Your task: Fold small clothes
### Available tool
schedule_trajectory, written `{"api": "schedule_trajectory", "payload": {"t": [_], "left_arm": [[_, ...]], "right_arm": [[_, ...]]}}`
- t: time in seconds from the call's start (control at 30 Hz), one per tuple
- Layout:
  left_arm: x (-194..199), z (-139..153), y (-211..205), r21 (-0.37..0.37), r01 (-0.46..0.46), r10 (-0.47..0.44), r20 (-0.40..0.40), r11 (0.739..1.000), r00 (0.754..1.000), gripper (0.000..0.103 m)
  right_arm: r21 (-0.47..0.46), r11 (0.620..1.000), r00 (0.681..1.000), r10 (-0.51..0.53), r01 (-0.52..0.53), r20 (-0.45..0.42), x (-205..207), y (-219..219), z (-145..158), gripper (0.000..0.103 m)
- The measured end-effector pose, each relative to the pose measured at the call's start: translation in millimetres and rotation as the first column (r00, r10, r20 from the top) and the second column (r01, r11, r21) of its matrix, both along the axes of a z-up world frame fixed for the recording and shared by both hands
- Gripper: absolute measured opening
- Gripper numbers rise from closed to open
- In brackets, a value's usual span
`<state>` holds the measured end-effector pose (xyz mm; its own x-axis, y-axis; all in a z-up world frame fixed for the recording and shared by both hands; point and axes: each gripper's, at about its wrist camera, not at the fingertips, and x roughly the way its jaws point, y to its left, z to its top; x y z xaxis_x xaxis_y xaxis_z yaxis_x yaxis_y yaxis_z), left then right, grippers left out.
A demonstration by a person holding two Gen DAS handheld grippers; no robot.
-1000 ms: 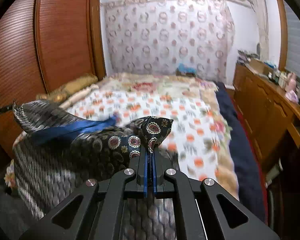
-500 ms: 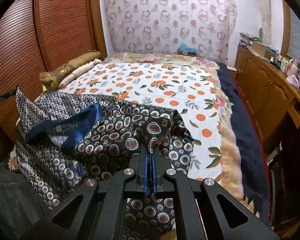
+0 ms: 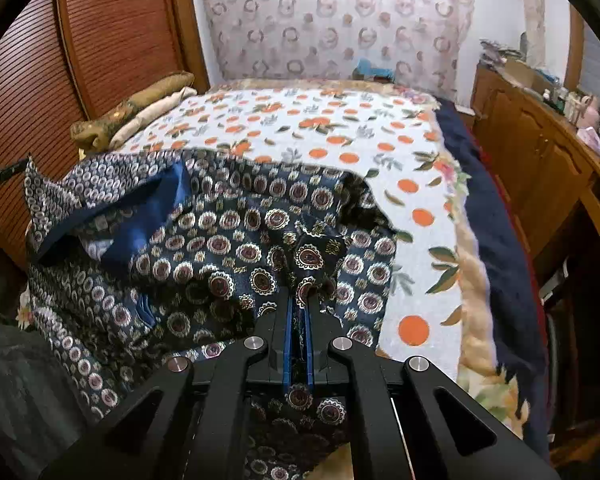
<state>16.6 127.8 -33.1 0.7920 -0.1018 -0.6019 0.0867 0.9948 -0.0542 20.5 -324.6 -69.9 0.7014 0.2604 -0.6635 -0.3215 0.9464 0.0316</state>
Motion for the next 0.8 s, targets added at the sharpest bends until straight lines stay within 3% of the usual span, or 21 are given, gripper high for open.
{"api": "schedule_trajectory", "payload": {"t": [0.07, 0.1, 0.17, 0.33, 0.4, 0.53, 0.6, 0.8], "left_arm": [[2.8, -0.1, 3.4, -0.015, -0.02, 0.02, 0.006, 1.0, 1.0, 0.081], [3.6, 0.0, 4.8, -0.028, -0.022, 0.023, 0.01, 0.999, 1.0, 0.082], [7.0, -0.1, 6.8, -0.048, -0.02, 0.02, 0.004, 0.999, 1.0, 0.083], [21.4, 3.3, 6.1, -0.027, -0.02, 0.02, 0.01, 0.999, 1.0, 0.083], [31.2, 2.2, 7.1, -0.026, -0.018, 0.018, 0.002, 0.999, 1.0, 0.083], [52.3, -6.9, 7.6, -0.017, -0.022, 0.022, -0.029, 1.0, 0.999, 0.083], [58.2, -13.0, 6.1, -0.01, -0.019, 0.019, -0.046, 1.0, 0.999, 0.083], [73.2, -38.3, 3.2, 0.005, -0.011, 0.011, -0.116, 1.0, 0.993, 0.083]], "right_arm": [[0.014, 1.0, 1.0, -0.009, 0.008, 0.018, -4.4, -3.5, 4.1, 0.004], [0.018, 1.0, 1.0, -0.01, 0.01, 0.03, -7.3, -4.0, 8.3, 0.003], [0.02, 1.0, 0.999, -0.005, 0.004, 0.053, -12.5, -3.6, 16.7, 0.004], [0.016, 1.0, 0.992, -0.024, 0.022, 0.12, -17.3, -2.6, 38.4, 0.02], [0.021, 0.999, 0.989, -0.04, 0.037, 0.139, -11.9, -4.4, 46.3, 0.035], [0.012, 0.998, 0.983, -0.067, 0.066, 0.173, 9.6, -1.9, 53.3, 0.047], [0.017, 0.997, 0.983, -0.072, 0.07, 0.171, 21.2, 1.1, 51.2, 0.054], [0.026, 0.999, 0.995, -0.031, 0.029, 0.099, 62.0, 12.2, 29.5, 0.058]]}}
